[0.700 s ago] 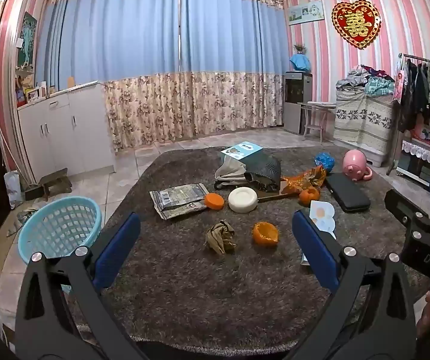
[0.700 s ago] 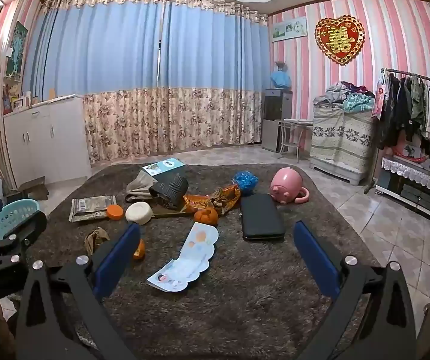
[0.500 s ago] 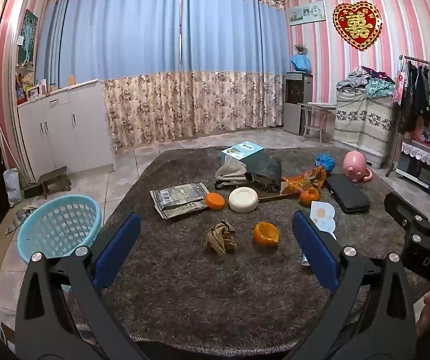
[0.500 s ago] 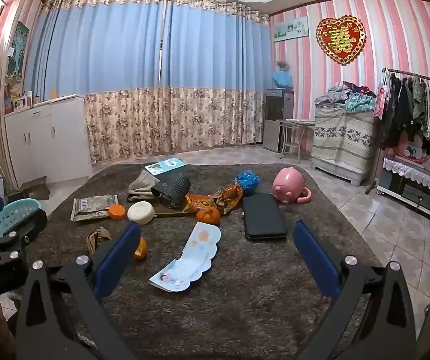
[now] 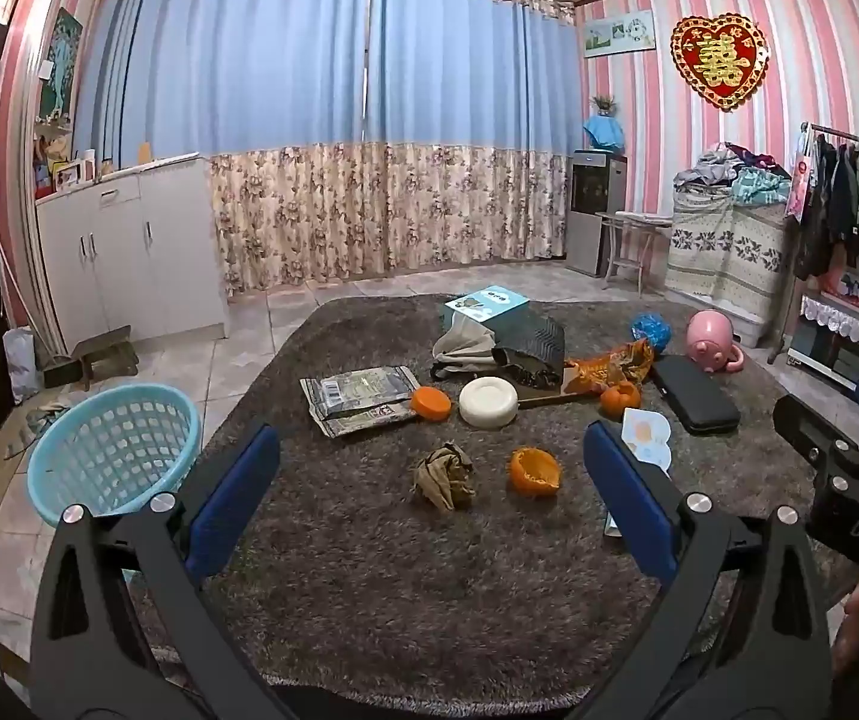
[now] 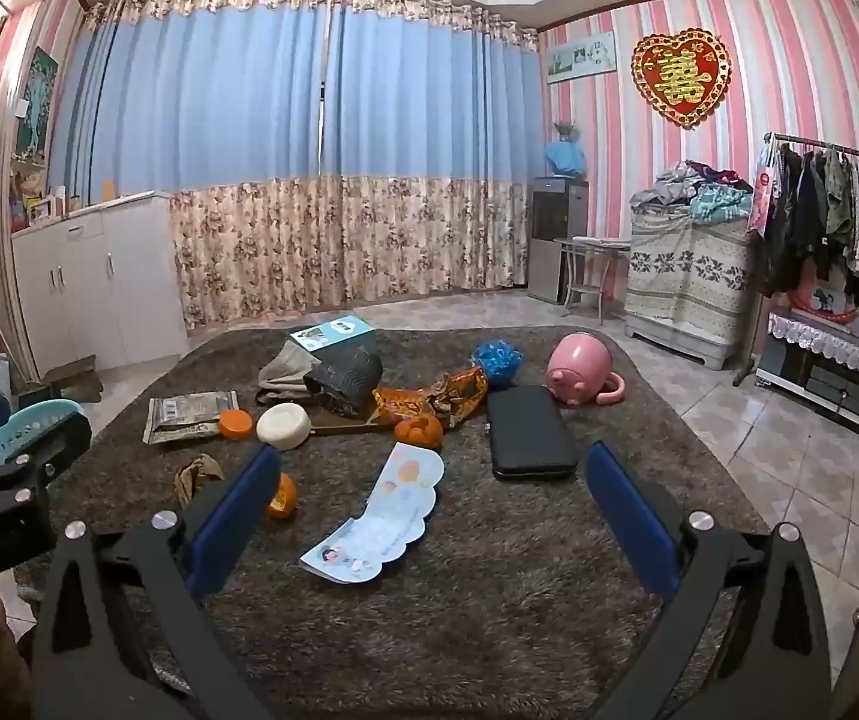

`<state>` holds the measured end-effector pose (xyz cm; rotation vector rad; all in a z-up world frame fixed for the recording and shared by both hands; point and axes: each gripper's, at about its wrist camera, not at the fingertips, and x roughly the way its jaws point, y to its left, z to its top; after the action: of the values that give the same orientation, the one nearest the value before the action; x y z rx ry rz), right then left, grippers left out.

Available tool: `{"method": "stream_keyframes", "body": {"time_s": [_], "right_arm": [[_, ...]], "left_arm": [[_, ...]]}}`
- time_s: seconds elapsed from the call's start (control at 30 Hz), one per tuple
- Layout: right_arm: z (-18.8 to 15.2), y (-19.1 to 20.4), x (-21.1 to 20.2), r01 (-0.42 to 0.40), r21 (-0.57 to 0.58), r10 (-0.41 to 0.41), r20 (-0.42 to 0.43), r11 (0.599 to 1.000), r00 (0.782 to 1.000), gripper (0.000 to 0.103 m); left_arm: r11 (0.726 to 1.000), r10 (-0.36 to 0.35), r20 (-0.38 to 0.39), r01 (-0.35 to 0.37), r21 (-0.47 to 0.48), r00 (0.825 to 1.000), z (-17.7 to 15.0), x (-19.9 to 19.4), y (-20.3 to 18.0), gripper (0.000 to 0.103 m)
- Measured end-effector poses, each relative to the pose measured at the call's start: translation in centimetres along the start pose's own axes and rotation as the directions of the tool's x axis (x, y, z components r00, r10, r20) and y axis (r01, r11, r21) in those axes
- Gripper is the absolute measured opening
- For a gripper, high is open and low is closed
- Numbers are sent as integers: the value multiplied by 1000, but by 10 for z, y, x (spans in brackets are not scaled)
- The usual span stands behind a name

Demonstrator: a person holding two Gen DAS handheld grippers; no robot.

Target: Collect trash

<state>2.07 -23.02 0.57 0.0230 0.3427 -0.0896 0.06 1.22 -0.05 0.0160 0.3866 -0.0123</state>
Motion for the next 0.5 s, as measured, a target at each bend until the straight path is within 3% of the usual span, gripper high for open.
{"method": "stream_keyframes", "body": {"time_s": [0.5], "right_arm": [[-4, -2, 4, -1, 2, 1, -8, 1000, 1000, 99]], "left_arm": [[1000, -4, -3, 4, -5, 1000, 1, 2, 4, 98]]}}
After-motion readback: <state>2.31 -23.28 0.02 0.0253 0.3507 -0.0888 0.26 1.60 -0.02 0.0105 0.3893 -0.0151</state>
